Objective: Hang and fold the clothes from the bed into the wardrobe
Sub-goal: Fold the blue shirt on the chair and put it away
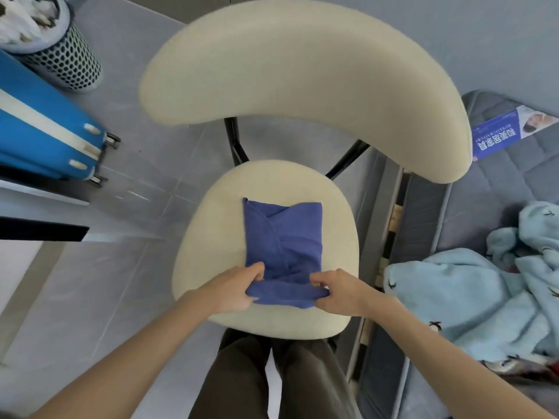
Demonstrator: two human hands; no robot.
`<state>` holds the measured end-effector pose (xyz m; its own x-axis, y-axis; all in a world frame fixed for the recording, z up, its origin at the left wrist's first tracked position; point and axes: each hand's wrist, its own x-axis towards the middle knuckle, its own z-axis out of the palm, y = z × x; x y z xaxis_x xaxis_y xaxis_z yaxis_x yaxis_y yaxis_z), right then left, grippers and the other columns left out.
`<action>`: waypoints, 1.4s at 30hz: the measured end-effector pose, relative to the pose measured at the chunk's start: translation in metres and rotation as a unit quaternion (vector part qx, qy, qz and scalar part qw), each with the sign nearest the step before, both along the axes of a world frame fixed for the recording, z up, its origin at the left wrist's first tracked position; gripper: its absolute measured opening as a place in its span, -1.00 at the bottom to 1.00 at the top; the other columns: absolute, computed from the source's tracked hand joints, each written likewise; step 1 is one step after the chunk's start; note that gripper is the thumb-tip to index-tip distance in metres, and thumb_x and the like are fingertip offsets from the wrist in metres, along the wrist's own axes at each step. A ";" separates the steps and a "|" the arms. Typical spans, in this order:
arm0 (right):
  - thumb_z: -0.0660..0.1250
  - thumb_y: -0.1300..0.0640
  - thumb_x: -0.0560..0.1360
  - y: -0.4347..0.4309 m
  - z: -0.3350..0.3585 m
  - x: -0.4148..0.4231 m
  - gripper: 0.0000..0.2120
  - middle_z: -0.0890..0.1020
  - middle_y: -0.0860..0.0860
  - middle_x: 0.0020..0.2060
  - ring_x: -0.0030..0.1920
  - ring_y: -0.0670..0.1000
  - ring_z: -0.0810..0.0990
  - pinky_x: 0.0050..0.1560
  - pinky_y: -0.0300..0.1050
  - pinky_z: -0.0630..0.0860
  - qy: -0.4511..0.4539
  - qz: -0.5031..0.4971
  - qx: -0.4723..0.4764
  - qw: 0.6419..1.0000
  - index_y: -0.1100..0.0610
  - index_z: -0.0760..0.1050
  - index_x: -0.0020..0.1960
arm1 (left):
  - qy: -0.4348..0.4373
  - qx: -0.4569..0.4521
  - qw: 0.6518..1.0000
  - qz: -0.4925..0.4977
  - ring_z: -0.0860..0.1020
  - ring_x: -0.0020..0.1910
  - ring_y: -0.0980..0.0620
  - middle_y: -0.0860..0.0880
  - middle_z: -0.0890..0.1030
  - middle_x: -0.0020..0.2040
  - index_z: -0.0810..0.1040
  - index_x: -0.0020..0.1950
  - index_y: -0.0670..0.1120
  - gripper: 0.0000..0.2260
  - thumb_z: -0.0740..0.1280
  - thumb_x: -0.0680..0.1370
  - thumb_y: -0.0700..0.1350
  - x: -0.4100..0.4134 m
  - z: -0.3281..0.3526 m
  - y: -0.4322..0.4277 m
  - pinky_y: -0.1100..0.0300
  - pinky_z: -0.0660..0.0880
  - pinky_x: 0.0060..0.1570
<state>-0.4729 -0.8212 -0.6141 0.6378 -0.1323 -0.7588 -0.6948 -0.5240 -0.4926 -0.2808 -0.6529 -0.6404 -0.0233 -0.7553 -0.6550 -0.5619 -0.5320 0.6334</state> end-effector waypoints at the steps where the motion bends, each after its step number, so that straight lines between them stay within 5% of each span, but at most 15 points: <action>1: 0.28 0.19 0.41 0.004 -0.005 -0.003 -0.75 0.35 -0.05 -0.41 -0.37 -0.04 0.30 -0.36 -0.18 0.22 0.015 -0.002 0.010 1.000 0.07 0.21 -0.31 | 0.018 0.018 0.999 0.020 0.31 -0.37 0.12 0.04 0.39 -0.28 0.18 -0.21 0.04 -0.69 0.31 0.49 -0.21 -0.002 -0.005 0.004 0.26 0.25 -0.34; 5: 0.30 0.18 0.39 -0.001 -0.020 -0.002 -0.77 0.36 -0.07 -0.41 -0.37 -0.06 0.30 -0.35 -0.20 0.23 0.041 -0.068 0.035 0.996 0.06 0.23 -0.30 | 0.097 0.076 0.972 0.200 0.54 -0.30 0.08 -0.09 0.57 -0.16 0.35 0.02 0.09 -0.77 0.39 0.51 -0.10 0.001 -0.019 0.006 0.29 0.46 -0.30; 8: 0.32 0.20 0.42 -0.017 -0.026 0.008 -0.83 0.48 -0.06 -0.35 -0.33 -0.05 0.42 -0.29 -0.17 0.35 0.004 -0.210 0.040 0.977 0.05 0.32 -0.17 | 0.111 0.070 0.928 0.349 0.60 -0.16 -0.02 -0.07 0.65 -0.08 0.50 0.08 -0.05 -0.79 0.43 0.51 -0.06 0.011 -0.029 -0.005 0.29 0.49 -0.27; 11: 0.32 0.23 0.45 -0.038 -0.034 0.025 -0.83 0.66 0.02 -0.24 -0.21 0.03 0.61 -0.14 -0.09 0.51 -0.067 -0.390 0.040 0.918 0.05 0.37 -0.05 | 0.123 0.020 0.868 0.481 0.56 -0.22 0.03 -0.01 0.63 -0.13 0.54 0.01 -0.08 -0.85 0.40 0.53 -0.03 0.021 -0.036 -0.024 0.37 0.44 -0.41; 14: 0.33 0.20 0.50 -0.051 -0.050 0.040 -0.86 0.69 0.05 -0.16 -0.12 0.08 0.66 0.02 0.00 0.59 -0.095 -0.518 0.040 0.849 0.04 0.39 -0.02 | 0.146 -0.017 0.811 0.566 0.56 -0.21 0.23 0.18 0.61 -0.09 0.50 0.13 -0.03 -0.79 0.37 0.55 0.00 0.027 -0.043 -0.045 0.43 0.46 -0.34; 16: 0.33 0.09 0.54 -0.052 -0.064 0.047 -0.84 0.66 0.01 -0.07 -0.06 0.05 0.65 0.09 0.05 0.57 -0.079 -0.545 0.018 0.835 0.02 0.39 0.08 | 0.137 -0.018 0.802 0.580 0.53 -0.14 0.30 0.23 0.55 -0.06 0.45 0.14 0.02 -0.77 0.38 0.53 0.02 0.025 -0.050 -0.054 0.45 0.44 -0.26; 19: 0.33 -0.07 0.54 -0.040 -0.081 0.051 -0.66 0.56 -0.06 0.01 0.05 0.03 0.57 0.11 0.03 0.54 -0.037 -0.583 0.021 0.812 0.03 0.31 0.21 | 0.081 0.003 0.833 0.547 0.57 -0.06 0.13 0.14 0.57 -0.05 0.45 0.08 0.00 -0.73 0.40 0.50 0.08 0.014 -0.061 -0.057 0.28 0.49 -0.19; 22: 0.31 -0.13 0.53 -0.017 -0.091 0.053 -0.69 0.49 -0.13 -0.10 -0.09 -0.07 0.51 -0.15 -0.16 0.42 -0.004 -0.577 0.023 0.816 0.04 0.31 0.09 | -0.012 -0.030 0.875 0.483 0.59 -0.08 -0.05 -0.05 0.61 -0.09 0.48 0.01 -0.15 -0.68 0.41 0.49 0.07 -0.002 -0.065 -0.059 -0.01 0.54 -0.09; 25: 0.26 -0.05 0.58 0.004 -0.095 0.057 -0.78 0.46 -0.06 -0.21 -0.21 -0.06 0.46 -0.32 -0.22 0.32 -0.025 -0.575 -0.005 0.818 0.07 0.30 -0.07 | -0.069 -0.062 0.875 0.475 0.55 -0.12 -0.15 -0.15 0.58 -0.16 0.47 -0.06 -0.26 -0.72 0.36 0.54 -0.03 -0.014 -0.065 -0.066 -0.04 0.50 -0.11; 30: 0.13 0.04 0.65 0.020 -0.094 0.061 -0.93 0.55 -0.25 -0.22 -0.27 -0.29 0.53 -0.36 -0.44 0.43 -0.143 -0.592 -0.011 0.793 -0.03 0.31 0.13 | 0.048 -0.013 0.787 0.615 0.50 -0.24 0.03 0.07 0.53 -0.27 0.48 -0.19 -0.07 -0.73 0.15 0.65 -0.02 -0.018 -0.061 -0.076 0.23 0.40 -0.29; 34: 0.10 0.05 0.65 0.022 -0.097 0.056 -0.74 0.54 -0.25 -0.09 -0.14 -0.18 0.56 -0.31 -0.35 0.40 -0.114 -0.578 -0.034 0.807 -0.09 0.23 0.33 | 0.204 0.151 0.694 0.674 0.54 0.08 -0.08 -0.01 0.57 0.06 0.51 0.16 -0.06 -0.68 0.06 0.66 0.09 -0.015 -0.068 -0.073 0.01 0.48 0.17; 37: 0.18 0.13 0.61 0.021 -0.100 0.051 -0.57 0.54 -0.07 0.01 -0.02 0.01 0.56 -0.20 -0.17 0.44 -0.074 -0.601 -0.057 0.794 -0.08 0.13 0.41 | 0.052 0.104 0.762 0.637 0.53 -0.10 -0.08 -0.08 0.53 -0.05 0.43 -0.07 -0.09 -0.83 0.19 0.60 -0.01 -0.015 -0.072 -0.065 0.07 0.48 -0.11; 39: 0.23 0.11 0.59 0.019 -0.100 0.049 -0.54 0.49 -0.04 0.16 0.08 0.03 0.53 -0.03 -0.05 0.50 -0.078 -0.594 -0.086 0.796 -0.08 0.14 0.41 | -0.080 -0.010 0.784 0.616 0.51 -0.04 -0.05 -0.04 0.50 0.00 0.42 0.00 -0.11 -0.86 0.25 0.57 -0.04 -0.015 -0.067 -0.061 0.06 0.45 -0.11; 42: 0.24 0.07 0.59 0.015 -0.100 0.051 -0.65 0.49 -0.06 0.15 0.11 0.01 0.51 0.02 -0.10 0.49 -0.088 -0.596 -0.082 0.794 -0.02 0.26 0.34 | -0.141 -0.061 0.833 0.532 0.49 -0.03 0.02 0.04 0.51 -0.02 0.47 0.01 -0.07 -0.76 0.26 0.56 0.10 -0.023 -0.055 -0.062 0.05 0.48 -0.11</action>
<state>-0.4222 -0.8067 -0.7139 0.0807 -0.8092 -0.5820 -0.6726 0.3867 -0.6309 -0.3034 -0.7151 -0.6958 0.8435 -0.3122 -0.4372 0.0497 -0.7649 0.6422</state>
